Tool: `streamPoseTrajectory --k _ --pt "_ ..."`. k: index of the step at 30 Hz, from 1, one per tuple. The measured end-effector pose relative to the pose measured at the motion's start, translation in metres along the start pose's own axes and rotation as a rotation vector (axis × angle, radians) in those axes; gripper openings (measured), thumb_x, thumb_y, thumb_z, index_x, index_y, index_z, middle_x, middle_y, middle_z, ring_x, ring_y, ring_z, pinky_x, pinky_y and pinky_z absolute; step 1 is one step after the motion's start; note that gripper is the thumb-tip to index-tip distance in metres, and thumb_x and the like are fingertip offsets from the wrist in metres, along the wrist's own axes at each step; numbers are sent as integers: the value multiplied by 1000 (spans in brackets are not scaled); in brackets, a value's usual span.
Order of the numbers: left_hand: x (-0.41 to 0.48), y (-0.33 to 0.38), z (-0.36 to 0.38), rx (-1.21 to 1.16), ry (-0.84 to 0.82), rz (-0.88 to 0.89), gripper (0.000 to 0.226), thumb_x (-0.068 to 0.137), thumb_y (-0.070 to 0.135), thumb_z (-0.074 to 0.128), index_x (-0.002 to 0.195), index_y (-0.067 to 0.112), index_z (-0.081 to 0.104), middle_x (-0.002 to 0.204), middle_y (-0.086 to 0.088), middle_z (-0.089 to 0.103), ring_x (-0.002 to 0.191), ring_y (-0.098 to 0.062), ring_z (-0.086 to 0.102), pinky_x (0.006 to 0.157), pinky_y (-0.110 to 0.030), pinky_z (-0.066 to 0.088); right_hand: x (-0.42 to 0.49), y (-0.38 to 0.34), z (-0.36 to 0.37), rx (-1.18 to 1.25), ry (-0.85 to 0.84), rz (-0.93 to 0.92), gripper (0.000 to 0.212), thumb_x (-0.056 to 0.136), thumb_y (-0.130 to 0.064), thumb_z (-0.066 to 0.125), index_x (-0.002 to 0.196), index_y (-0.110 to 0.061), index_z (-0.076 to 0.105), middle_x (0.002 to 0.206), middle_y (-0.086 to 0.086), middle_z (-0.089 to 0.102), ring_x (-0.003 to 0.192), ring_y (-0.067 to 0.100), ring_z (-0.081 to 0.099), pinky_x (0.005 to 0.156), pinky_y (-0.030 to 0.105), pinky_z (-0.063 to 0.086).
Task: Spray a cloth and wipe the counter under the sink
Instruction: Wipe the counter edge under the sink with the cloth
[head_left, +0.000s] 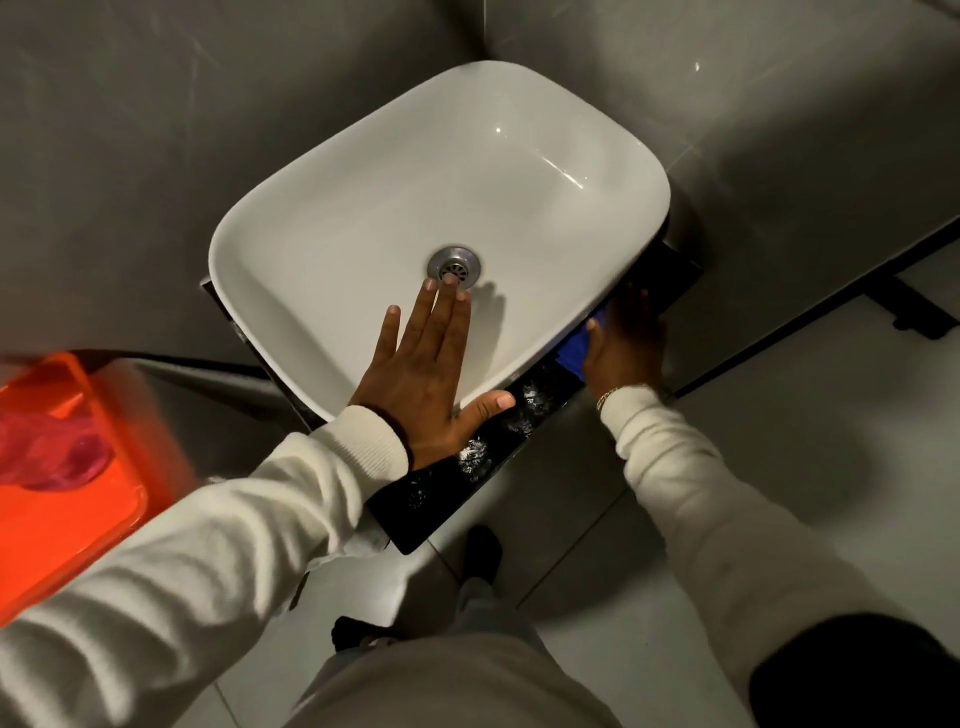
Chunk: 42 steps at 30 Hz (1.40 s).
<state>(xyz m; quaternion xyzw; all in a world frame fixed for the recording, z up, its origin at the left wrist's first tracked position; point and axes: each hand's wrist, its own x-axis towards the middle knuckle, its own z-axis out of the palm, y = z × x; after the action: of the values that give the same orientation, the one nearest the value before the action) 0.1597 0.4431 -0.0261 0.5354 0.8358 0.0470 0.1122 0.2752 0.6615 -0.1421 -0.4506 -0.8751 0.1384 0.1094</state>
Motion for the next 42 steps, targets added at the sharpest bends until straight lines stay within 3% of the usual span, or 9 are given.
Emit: streamPoseTrajectory --k 6,13,17,21,24,28,33,39,42 --pt "-1 0 1 -20 19 9 104 73 80 -4 148 8 -12 158 -10 -18 145 -25 -19 119 -51 -3 -88 -41 15 92 50 -40 57 92 -39 38 140 -8 38 152 14 34 142 31 25 115 46 16" --pt "0 0 -1 -13 5 10 105 70 81 -9 147 10 -15 158 -9 -20 145 -24 -22 120 -51 -4 -34 -16 4 -91 29 -47 53 92 -36 34 130 -2 47 146 19 42 137 37 34 109 56 27" --pt "0 -1 0 -22 8 5 105 70 81 -10 147 10 -16 158 -9 -20 145 -24 -22 120 -50 -4 -41 -20 5 -33 39 -41 53 92 -35 32 134 -5 45 147 17 41 136 34 37 110 52 30" --pt "1 -2 1 -28 11 23 106 70 81 -9 148 9 -13 158 -10 -17 145 -24 -20 120 -50 -2 -92 -40 11 96 33 -107 55 90 -40 35 136 -10 46 150 13 37 140 31 30 114 46 21" --pt "2 -2 2 -43 4 32 107 69 82 -10 148 9 -13 158 -10 -18 145 -23 -21 120 -49 -3 -116 -51 11 151 -10 -162 63 94 -50 24 139 -10 42 153 11 32 143 27 22 117 43 12" --pt "1 -4 1 -95 -13 32 109 66 84 -11 147 10 -14 158 -7 -19 144 -20 -23 120 -46 -6 -87 -34 9 36 17 -181 52 92 -38 32 130 -8 53 143 12 48 138 31 35 113 50 26" --pt "-4 -17 -3 -238 -46 57 109 66 86 -5 146 12 -18 151 1 -28 142 -16 -26 118 -41 -8 -70 -36 15 -16 20 -74 51 93 -35 30 130 -7 53 146 13 45 141 32 29 115 49 18" --pt "-13 -48 -9 -36 -49 181 106 71 82 -4 147 9 -15 158 -8 -20 145 -22 -22 120 -47 -4 -126 -67 22 211 51 -111 58 94 -45 27 134 -8 48 148 13 40 141 32 24 116 39 3" --pt "-10 -68 -12 13 -25 195 108 71 82 -5 148 7 -12 159 -9 -17 145 -22 -19 120 -48 -2 -133 -65 20 140 10 -207 55 90 -39 36 132 -7 51 144 14 46 138 34 32 115 42 13"
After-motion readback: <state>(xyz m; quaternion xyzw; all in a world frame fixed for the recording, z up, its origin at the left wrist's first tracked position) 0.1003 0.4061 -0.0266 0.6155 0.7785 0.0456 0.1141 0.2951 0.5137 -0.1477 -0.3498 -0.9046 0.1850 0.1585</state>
